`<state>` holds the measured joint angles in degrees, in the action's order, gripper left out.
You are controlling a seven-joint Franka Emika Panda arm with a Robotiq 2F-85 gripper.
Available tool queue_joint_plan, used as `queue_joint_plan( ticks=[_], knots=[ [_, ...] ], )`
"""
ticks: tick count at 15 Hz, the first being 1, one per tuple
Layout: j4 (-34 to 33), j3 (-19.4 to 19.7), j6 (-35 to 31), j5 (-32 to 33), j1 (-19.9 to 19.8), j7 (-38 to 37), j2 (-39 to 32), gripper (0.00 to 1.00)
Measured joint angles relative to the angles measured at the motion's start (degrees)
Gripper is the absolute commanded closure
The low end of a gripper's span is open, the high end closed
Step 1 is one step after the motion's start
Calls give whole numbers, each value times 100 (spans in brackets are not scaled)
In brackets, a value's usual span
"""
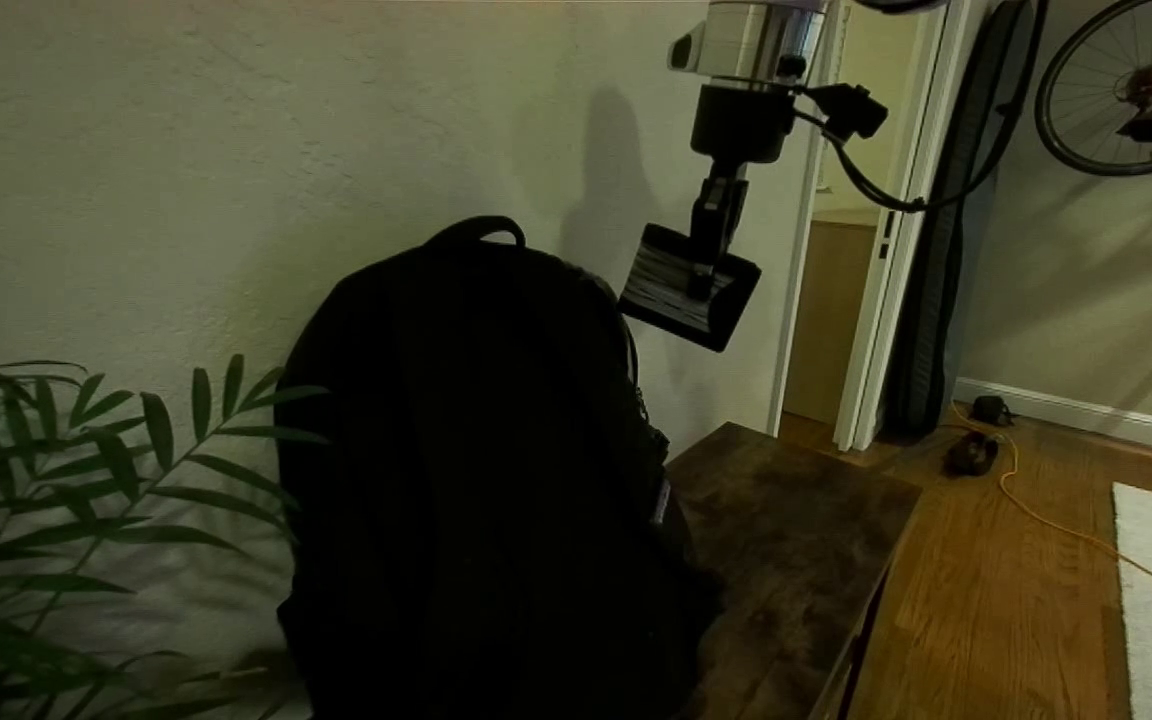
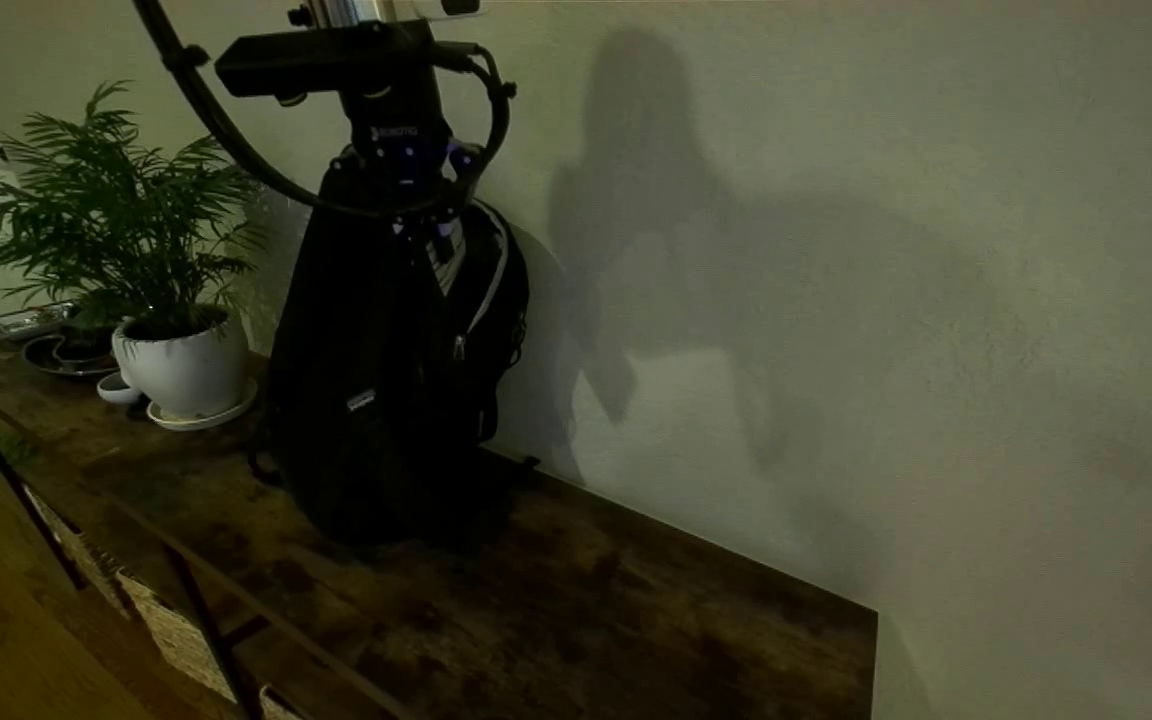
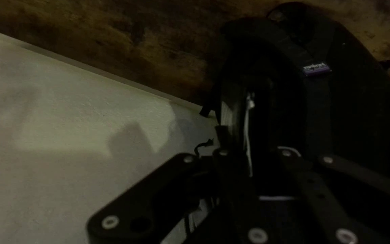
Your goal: Pick up the wallet from the table and put it in the black bag.
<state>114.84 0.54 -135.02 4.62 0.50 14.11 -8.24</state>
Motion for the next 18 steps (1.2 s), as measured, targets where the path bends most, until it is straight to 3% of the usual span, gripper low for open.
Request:
queue_joint_plan(
  ticks=[13, 18],
  knots=[
    [-127, -150, -909, 83, 2, 361, -525, 95],
    [-368, -177, -1065, 397, 12, 366, -780, 95]
  ],
)
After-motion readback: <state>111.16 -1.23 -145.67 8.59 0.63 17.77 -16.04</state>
